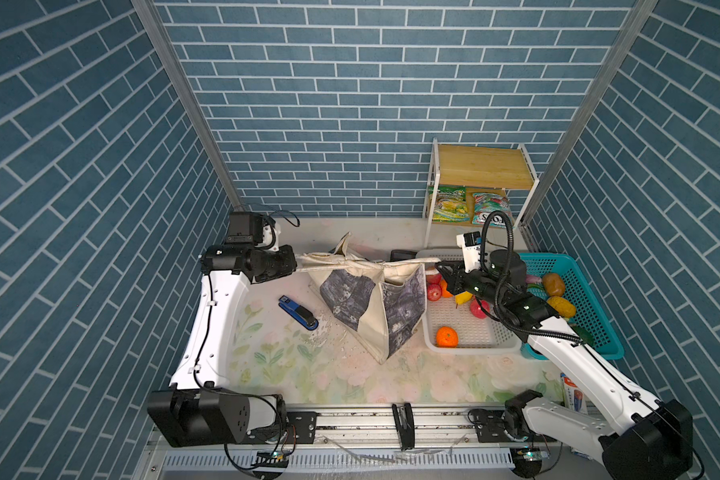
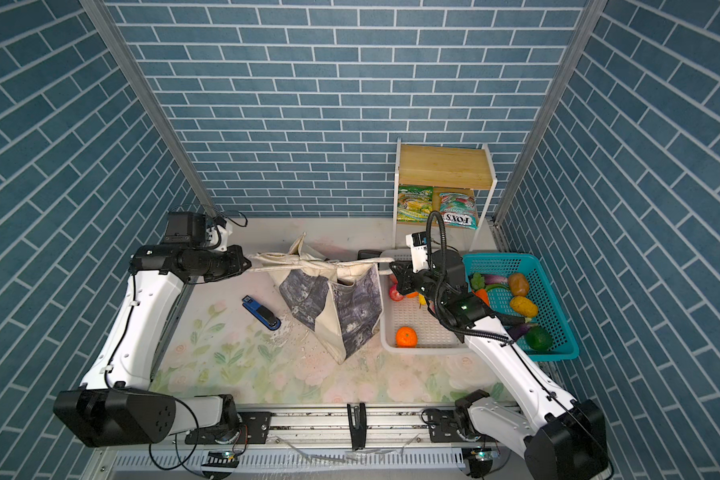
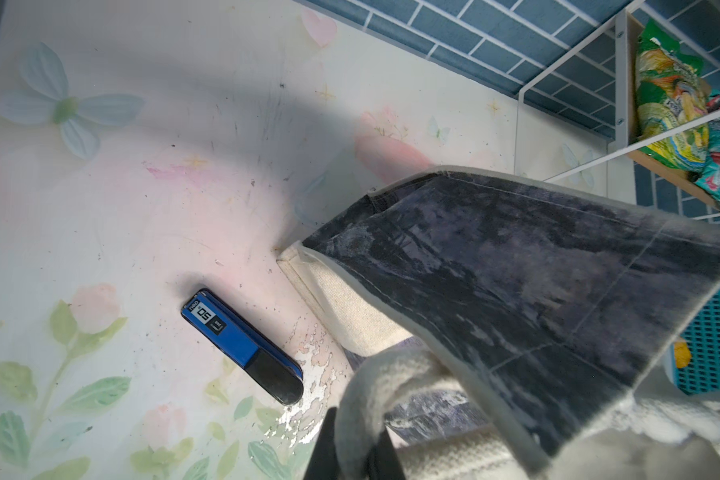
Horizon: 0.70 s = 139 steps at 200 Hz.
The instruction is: Place the food into the grocery bag and tie it
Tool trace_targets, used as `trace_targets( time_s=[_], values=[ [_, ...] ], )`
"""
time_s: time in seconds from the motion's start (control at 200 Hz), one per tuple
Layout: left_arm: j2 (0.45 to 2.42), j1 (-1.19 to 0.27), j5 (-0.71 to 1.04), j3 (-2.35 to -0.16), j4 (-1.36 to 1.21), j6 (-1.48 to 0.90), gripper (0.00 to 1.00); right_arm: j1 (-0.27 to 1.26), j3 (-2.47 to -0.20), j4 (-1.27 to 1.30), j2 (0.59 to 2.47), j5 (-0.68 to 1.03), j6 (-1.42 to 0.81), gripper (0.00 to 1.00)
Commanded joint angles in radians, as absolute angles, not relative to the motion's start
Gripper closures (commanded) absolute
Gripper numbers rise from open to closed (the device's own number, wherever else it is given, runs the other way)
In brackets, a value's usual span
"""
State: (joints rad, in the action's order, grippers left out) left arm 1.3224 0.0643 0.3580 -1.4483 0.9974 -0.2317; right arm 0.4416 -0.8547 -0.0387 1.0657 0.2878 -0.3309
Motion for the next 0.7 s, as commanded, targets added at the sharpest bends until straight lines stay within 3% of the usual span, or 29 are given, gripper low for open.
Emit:
trace_targets(
  time_s=[0.0,0.45,0.69],
  values=[
    [1.315,0.263,-0.219,-1.445,0.989,-0.196,1.00,0.237,-0.841,-0.156,0.992,-0.183,-0.282,1.00],
    [1.312,0.301,-0.061,-1.454,0.987,-0.214,1.00,0.223,-0.856,-0.139,0.988,-0.111,-0.303,1.00],
    [1.273,0.302,0.146,-1.417,0.931,-0.224,1.00,0.224,-0.858,-0.050,1.014,0.028,-0.336,1.00]
  ],
)
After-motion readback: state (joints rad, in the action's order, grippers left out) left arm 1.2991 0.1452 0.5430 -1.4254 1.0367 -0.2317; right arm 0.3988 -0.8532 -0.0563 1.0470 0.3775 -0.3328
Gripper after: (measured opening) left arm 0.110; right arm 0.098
